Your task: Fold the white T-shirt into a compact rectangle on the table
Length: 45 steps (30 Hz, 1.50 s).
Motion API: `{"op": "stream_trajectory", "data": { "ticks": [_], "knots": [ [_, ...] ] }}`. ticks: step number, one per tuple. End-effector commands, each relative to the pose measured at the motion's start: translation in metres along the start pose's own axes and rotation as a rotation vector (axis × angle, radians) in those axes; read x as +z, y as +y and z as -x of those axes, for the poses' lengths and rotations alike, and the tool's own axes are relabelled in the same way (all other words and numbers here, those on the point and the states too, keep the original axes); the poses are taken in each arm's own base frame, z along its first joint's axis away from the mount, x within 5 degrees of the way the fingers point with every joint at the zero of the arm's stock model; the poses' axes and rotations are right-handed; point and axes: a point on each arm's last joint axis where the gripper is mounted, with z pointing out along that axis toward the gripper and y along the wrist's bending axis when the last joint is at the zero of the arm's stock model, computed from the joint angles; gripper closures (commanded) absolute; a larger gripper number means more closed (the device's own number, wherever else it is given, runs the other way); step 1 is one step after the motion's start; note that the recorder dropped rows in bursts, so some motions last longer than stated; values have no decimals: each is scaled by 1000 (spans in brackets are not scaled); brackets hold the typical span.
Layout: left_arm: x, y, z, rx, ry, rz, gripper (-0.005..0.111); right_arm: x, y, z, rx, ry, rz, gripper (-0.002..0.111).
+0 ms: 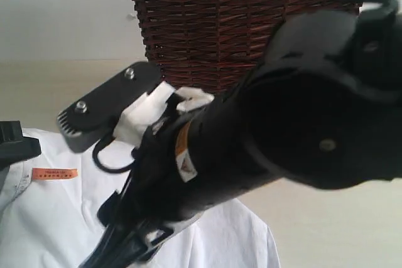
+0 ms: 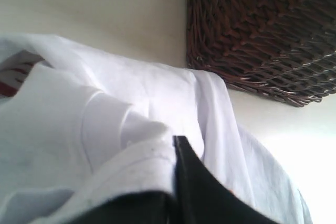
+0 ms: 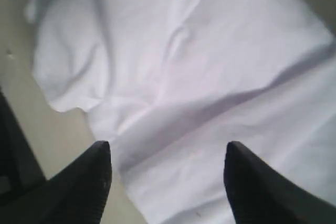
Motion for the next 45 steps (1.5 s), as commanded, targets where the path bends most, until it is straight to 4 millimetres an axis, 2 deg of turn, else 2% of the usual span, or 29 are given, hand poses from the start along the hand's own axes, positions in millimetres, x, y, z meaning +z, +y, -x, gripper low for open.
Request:
{"op": "stream_trajectory", "data": {
  "ticks": [1, 3, 6, 9, 13, 19, 23, 26, 28, 29, 30, 33, 37, 41, 43, 45],
  "knots": [
    [-2, -2, 3, 29, -17, -2, 107, 39, 42, -12, -46, 7, 189, 49],
    [-3, -1, 4, 32, -29, 13, 107, 56, 65, -20, -119, 11, 225, 49],
    [-3, 0, 4, 38, -30, 14, 107, 79, 80, -27, -162, 18, 212, 49],
    [-3, 0, 4, 42, -30, 14, 107, 99, 81, -26, -161, 24, 171, 49],
    [-3, 0, 4, 42, -31, 14, 107, 117, 84, -13, -138, 19, 141, 49],
    [-3, -1, 4, 45, -27, 10, 107, 132, 85, 2, -165, 63, 73, 49],
    [-3, -1, 4, 45, -27, 10, 107, 144, 73, -6, -178, 156, -74, 62],
    [-3, -1, 4, 45, -27, 10, 107, 154, 61, -16, -197, 222, -195, 80],
    [-3, -1, 4, 47, -27, 11, 107, 157, 57, -18, -240, 239, -237, 97],
    [-2, 0, 3, 46, -25, 11, 107, 157, 56, -18, -246, 240, -241, 105],
    [-2, 0, 3, 47, -23, 12, 107, 154, 57, -16, -251, 230, -241, 108],
    [-2, 3, 0, 49, -21, 30, 107, 139, 55, -7, -275, 198, -264, 108],
    [-1, 6, -4, 46, -17, 48, 107, 104, 43, 6, -324, 201, -391, 108],
    [-3, 8, -9, 44, -18, 57, 107, 72, 21, 16, -283, 225, -508, 108],
    [-4, 10, -10, 45, -27, 67, 107, 64, 16, 18, -228, 223, -489, 108],
    [-6, 11, -9, 49, -49, 85, 107, 63, 22, 19, -229, 205, -395, 108]
  ]
}}
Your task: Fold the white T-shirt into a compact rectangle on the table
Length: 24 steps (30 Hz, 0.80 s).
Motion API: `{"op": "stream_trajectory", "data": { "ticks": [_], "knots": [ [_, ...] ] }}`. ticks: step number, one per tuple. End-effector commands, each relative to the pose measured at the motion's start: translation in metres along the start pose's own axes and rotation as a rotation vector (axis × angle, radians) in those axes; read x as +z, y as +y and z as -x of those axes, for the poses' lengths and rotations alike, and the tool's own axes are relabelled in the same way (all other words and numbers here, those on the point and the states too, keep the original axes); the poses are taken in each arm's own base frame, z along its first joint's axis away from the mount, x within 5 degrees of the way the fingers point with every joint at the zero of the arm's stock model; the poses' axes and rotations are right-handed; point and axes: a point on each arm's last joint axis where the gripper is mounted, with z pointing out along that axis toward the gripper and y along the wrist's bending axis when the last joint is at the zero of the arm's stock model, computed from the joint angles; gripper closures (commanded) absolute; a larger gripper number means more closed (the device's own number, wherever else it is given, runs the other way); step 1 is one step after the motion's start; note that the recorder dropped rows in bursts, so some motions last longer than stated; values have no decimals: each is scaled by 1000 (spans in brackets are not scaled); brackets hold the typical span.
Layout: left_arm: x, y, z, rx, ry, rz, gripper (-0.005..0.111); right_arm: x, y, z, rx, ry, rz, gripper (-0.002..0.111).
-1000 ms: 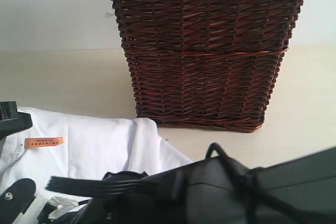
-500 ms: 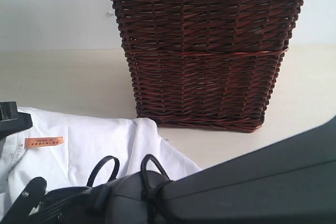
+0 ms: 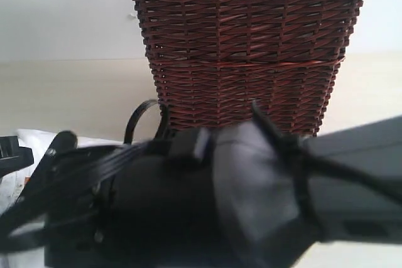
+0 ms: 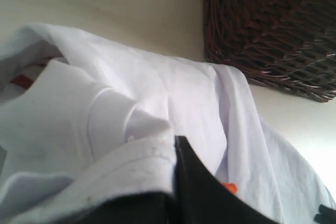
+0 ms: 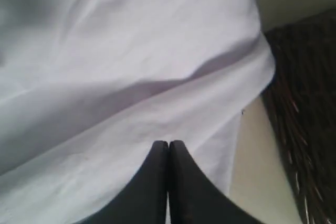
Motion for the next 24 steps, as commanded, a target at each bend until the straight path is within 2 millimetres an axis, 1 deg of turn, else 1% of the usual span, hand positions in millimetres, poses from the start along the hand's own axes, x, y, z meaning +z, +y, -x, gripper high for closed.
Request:
{"op": "stream_trajectory", "data": {
  "ticks": [1, 3, 4, 5, 7, 9, 11, 13, 18, 20, 21, 24],
  "knots": [
    [-4, 5, -1, 21, -44, 53, 107, -11, -4, 3, 24, -36, 117, 108],
    [-2, 12, -4, 11, -56, 105, 107, -12, -1, 5, 35, -56, 147, 106],
    [-1, 18, -7, -22, -59, 148, 107, -12, -2, 5, 38, -57, 147, 102],
    [0, 23, -10, -42, -63, 182, 107, -10, -5, 4, 44, -44, 140, 97],
    [2, 35, -18, -89, -67, 268, 105, -8, -6, 0, 48, -2, 168, 82],
    [3, 42, -24, -96, -64, 319, 99, -6, 5, -3, 38, -11, 265, 67],
    [3, 45, -26, -97, -61, 339, 92, -4, 27, -5, 31, -80, 417, 55],
    [4, 45, -26, -98, -59, 339, 86, -2, 48, -6, -12, -134, 481, 53],
    [4, 45, -26, -98, -57, 336, 77, 7, 85, -3, -184, -155, 458, 53],
    [4, 45, -26, -102, -58, 336, 75, 12, 93, 0, -197, -139, 422, 53],
    [4, 45, -26, -102, -58, 336, 74, 18, 93, 2, -194, -121, 384, 53],
    [4, 45, -26, -102, -58, 336, 73, 32, 86, 7, -186, -75, 214, 53]
  ]
}}
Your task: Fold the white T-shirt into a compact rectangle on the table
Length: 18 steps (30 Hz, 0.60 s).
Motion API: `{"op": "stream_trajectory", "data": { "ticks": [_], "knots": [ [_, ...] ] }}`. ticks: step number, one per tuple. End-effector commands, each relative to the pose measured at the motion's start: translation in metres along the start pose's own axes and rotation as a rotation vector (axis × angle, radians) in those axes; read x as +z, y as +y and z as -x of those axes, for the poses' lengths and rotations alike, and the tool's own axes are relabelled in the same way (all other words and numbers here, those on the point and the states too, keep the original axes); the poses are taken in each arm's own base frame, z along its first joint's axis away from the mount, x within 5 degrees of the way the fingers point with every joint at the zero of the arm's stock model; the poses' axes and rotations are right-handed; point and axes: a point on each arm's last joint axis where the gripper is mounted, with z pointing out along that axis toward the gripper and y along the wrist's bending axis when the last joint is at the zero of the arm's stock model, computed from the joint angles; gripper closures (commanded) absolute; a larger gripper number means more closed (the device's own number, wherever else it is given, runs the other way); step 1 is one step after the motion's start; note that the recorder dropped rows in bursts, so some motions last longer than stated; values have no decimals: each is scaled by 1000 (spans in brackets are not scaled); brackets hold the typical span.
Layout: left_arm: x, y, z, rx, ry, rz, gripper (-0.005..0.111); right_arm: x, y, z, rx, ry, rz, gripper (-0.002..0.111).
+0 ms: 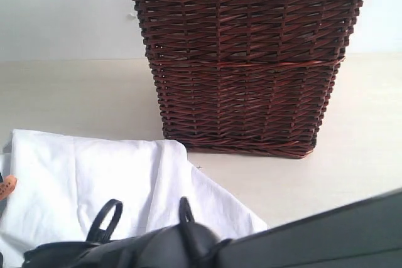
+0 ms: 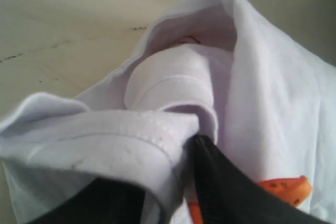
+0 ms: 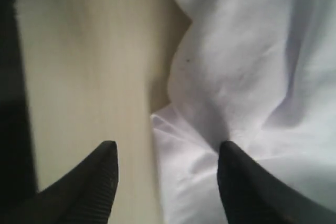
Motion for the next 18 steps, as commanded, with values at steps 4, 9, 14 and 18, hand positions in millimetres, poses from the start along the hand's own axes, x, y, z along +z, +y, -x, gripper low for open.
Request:
{"op": "stream_trajectory", "data": {
  "ticks": [4, 9, 14, 18],
  "knots": [
    [1, 2, -1, -12, 1, 13, 73, 15, -18, 6, -8, 35, -236, 56],
    [1, 2, -1, -12, 1, 13, 73, 15, -17, 9, -44, 1, -226, 93],
    [1, 2, -1, -6, 1, 13, 73, 14, -19, 8, -89, 22, -241, 108],
    [1, 2, -1, 2, 1, 13, 73, -10, -40, 7, -95, 68, -374, 108]
  ]
}}
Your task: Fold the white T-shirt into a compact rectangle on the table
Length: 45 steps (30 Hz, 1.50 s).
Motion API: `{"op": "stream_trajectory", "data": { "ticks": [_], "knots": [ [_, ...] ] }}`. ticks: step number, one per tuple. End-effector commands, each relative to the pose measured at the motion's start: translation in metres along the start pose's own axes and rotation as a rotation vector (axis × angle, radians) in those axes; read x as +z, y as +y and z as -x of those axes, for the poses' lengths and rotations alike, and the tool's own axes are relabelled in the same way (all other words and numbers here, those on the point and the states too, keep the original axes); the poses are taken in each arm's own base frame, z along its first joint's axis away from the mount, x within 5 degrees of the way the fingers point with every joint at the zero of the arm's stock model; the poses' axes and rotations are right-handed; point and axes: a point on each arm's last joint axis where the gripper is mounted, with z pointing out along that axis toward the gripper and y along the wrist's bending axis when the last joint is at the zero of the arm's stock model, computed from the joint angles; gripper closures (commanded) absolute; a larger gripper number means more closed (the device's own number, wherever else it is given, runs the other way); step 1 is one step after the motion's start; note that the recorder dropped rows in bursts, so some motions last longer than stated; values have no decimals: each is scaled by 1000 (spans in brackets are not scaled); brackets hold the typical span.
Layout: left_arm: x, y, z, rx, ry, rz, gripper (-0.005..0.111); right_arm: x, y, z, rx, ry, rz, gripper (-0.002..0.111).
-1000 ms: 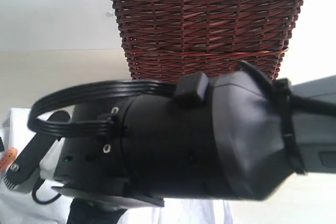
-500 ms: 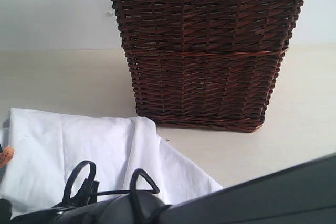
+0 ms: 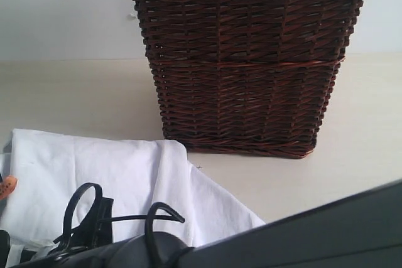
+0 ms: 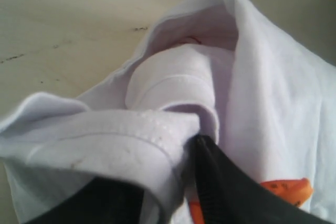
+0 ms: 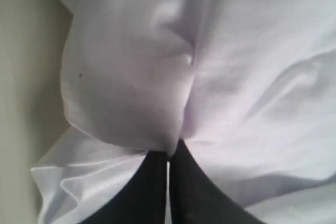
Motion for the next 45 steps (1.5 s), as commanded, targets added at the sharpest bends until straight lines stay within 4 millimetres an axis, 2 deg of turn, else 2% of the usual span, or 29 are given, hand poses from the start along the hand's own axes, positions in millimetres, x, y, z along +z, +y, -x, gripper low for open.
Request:
{"op": "stream_trajectory", "data": {
  "ticks": [1, 2, 3, 4, 7, 9, 15, 23, 27, 29, 33, 37, 42, 45],
  "knots": [
    [1, 2, -2, 1, 6, 11, 73, -26, -37, -2, 7, 32, -147, 108],
    [1, 3, -4, 1, 11, 14, 73, -37, -57, -5, 53, 34, -177, 108],
    [1, 3, -4, 1, 11, 18, 73, -42, -70, -7, 81, 32, -190, 108],
    [1, 5, -6, 1, 15, 24, 73, -54, -93, -11, 138, 24, -219, 108],
    [1, 5, -6, 1, 15, 24, 73, -68, -141, -27, 256, 18, -268, 108],
    [1, 4, -6, 2, 12, 23, 73, -69, -164, -39, 295, 48, -302, 108],
    [1, 4, -6, 4, 12, 23, 73, -58, -225, -79, 397, 148, -413, 108],
    [1, 4, -6, 4, 14, 22, 73, -49, -269, -107, 481, 105, -456, 108],
    [1, 3, -7, 20, 22, 11, 73, -50, -296, -121, 569, 41, -539, 108],
    [1, 3, -7, 24, 27, 5, 73, -51, -303, -126, 631, 28, -556, 108],
    [1, 3, -7, 24, 27, 5, 73, -48, -300, -128, 628, 45, -502, 107],
    [1, 3, -7, 24, 27, 5, 73, -51, -293, -125, 676, 29, -420, 92],
    [1, 3, -7, 24, 28, 3, 73, -80, -300, -124, 716, -42, -473, 68],
    [1, 3, -7, 24, 28, 3, 73, -101, -297, -129, 779, -32, -450, 66]
  ]
}}
